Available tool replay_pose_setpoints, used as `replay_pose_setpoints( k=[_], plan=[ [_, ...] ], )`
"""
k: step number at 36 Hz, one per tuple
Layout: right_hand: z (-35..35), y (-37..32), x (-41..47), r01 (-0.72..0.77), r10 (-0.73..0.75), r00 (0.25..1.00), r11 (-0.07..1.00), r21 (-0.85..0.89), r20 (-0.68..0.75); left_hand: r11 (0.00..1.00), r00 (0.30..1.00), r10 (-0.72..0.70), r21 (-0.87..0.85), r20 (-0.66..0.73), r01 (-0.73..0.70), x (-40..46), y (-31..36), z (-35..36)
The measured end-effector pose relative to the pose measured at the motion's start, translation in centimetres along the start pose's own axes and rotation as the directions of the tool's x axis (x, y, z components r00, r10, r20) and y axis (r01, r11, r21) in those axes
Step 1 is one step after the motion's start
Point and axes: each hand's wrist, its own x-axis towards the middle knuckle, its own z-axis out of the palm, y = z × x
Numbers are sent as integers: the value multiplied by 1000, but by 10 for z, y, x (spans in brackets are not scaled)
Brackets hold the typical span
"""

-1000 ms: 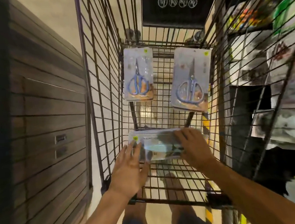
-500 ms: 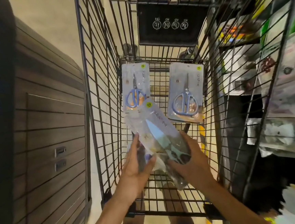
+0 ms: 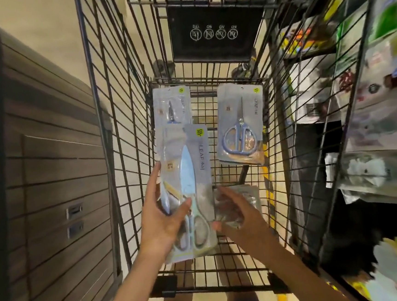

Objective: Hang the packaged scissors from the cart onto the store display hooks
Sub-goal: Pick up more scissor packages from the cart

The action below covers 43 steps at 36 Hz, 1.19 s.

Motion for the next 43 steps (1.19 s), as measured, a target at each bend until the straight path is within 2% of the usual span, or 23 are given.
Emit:
replay_pose_setpoints(
  k=[3, 6, 9, 11, 14, 21, 24, 30, 32, 37, 39, 43],
  plan=[
    [-13, 27, 17, 34, -41, 998, 983, -180, -38, 1000, 999, -15, 22, -50, 16, -3, 1, -2],
    [-22, 52, 34, 88, -90, 996, 908, -410, 14, 999, 998, -24, 34, -63, 26, -5, 1, -2],
    [-22, 76, 49, 192, -174, 980, 748, -635, 92, 998, 998, -19, 64, -59, 23, -5, -3, -3],
    [-21, 89, 55, 268, -207, 963, 637, -723, 175, 995, 998, -1, 102, -61, 7, -5, -4, -4],
    [-19, 94, 60, 286, -189, 958, 534, -796, 217, 992, 998, 4, 127, -63, 4, -6, -7, -3],
    [-20, 92, 64, 298, -247, 948, 454, -840, 203, 989, 995, 3, 149, -97, 11, -7, -10, -4],
    [-20, 86, 64, 276, -188, 959, 438, -855, 213, 989, 994, 15, 145, -109, 1, -8, -8, -4],
    [-27, 78, 62, 233, -41, 969, 495, -837, 245, 989, 993, 14, 151, -115, 3, -15, 0, -4],
    [-31, 62, 58, 189, -22, 978, 527, -829, 209, 983, 993, 30, 185, -116, -8, -19, 7, -5],
    [-45, 21, 27, 71, -89, 996, 755, -652, 6, 983, 992, 44, 180, -116, -22, -36, 46, -6],
    [-53, 6, 14, 31, -58, 998, 851, -523, -36, 980, 990, 80, 192, -114, -57, -46, 68, -8],
    [-72, -52, -17, 19, -42, 998, 913, -408, -49, 971, 981, 151, 205, -119, -124, -71, 116, -15]
  ],
)
